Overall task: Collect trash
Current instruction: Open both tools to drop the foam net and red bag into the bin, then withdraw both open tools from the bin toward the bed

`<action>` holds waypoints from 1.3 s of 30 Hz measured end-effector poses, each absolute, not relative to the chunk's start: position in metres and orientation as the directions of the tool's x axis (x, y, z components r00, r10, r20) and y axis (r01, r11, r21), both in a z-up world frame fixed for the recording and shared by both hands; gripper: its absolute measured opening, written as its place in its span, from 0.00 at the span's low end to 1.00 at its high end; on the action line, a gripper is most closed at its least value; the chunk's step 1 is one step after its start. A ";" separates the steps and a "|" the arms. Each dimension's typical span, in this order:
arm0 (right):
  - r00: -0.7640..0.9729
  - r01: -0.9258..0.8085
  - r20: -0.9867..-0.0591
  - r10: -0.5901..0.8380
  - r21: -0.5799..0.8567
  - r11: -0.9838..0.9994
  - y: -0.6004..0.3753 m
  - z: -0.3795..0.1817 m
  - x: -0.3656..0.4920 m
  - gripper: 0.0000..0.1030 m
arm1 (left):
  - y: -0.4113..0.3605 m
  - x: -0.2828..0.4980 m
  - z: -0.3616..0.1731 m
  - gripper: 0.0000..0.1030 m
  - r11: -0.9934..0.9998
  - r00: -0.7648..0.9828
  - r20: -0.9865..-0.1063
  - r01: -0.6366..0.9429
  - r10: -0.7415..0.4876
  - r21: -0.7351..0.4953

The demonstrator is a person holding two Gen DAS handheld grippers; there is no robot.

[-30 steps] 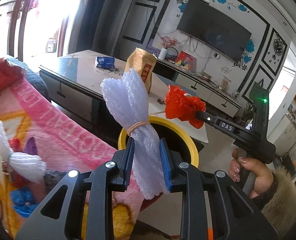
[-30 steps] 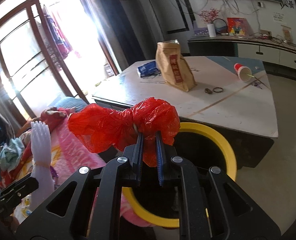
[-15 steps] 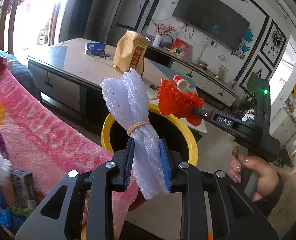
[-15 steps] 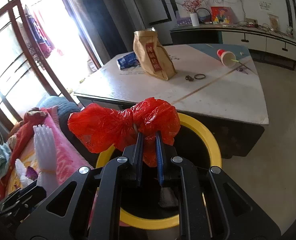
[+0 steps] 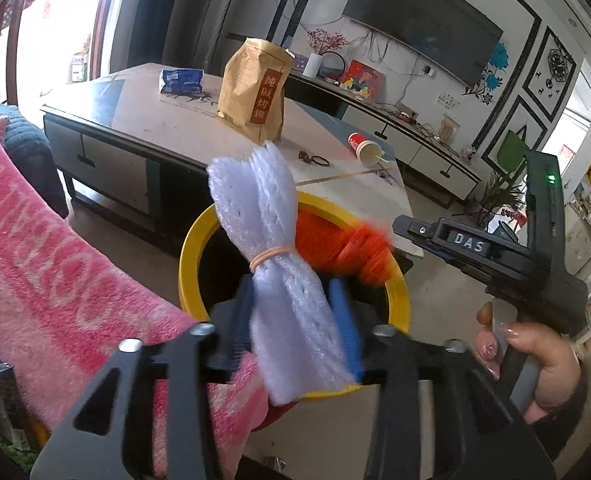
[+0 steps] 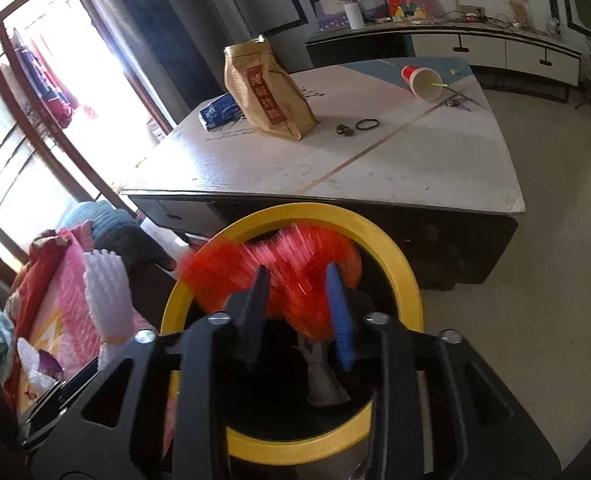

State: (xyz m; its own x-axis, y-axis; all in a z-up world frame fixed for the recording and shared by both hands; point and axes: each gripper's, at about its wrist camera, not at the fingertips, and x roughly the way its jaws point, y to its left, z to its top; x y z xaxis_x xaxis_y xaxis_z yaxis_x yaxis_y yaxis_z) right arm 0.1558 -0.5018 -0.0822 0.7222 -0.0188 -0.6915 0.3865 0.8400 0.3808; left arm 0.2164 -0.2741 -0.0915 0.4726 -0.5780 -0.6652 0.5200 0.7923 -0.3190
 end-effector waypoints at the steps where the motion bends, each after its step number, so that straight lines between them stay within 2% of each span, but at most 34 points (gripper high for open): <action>1: 0.725 0.386 -0.689 -0.023 0.379 0.841 -0.502 -0.081 0.155 0.34 | -0.275 0.217 -0.091 0.58 0.794 0.477 -0.663 0.516 -0.577 -0.320; 2: 0.726 0.385 -0.687 -0.024 0.376 0.843 -0.502 -0.080 0.155 0.34 | -0.274 0.218 -0.091 0.67 0.795 0.480 -0.661 0.516 -0.578 -0.320; 4: 0.732 0.381 -0.680 -0.031 0.372 0.846 -0.499 -0.077 0.154 0.39 | -0.272 0.217 -0.089 0.73 0.798 0.487 -0.659 0.516 -0.573 -0.313; 6: 0.738 0.378 -0.674 -0.038 0.367 0.850 -0.497 -0.073 0.153 0.47 | -0.269 0.214 -0.086 0.86 0.804 0.503 -0.654 0.514 -0.565 -0.299; 9: 0.749 0.363 -0.662 -0.039 0.360 0.860 -0.493 -0.068 0.152 0.50 | -0.261 0.209 -0.079 0.91 0.812 0.528 -0.641 0.508 -0.556 -0.286; 17: 0.782 0.313 -0.621 -0.051 0.321 0.894 -0.475 -0.048 0.147 0.59 | -0.240 0.196 -0.064 0.93 0.836 0.584 -0.615 0.480 -0.530 -0.265; 27: 0.815 0.215 -0.579 -0.001 0.301 0.929 -0.441 -0.025 0.141 0.61 | -0.205 0.181 -0.042 0.93 0.865 0.652 -0.574 0.431 -0.496 -0.258; 30: 0.822 0.191 -0.570 0.015 0.300 0.935 -0.430 -0.019 0.139 0.67 | -0.198 0.176 -0.037 0.93 0.871 0.669 -0.562 0.422 -0.487 -0.252; 39: 0.834 0.120 -0.549 0.059 0.284 0.951 -0.404 -0.007 0.133 0.68 | -0.173 0.166 -0.023 0.93 0.894 0.721 -0.530 0.380 -0.446 -0.236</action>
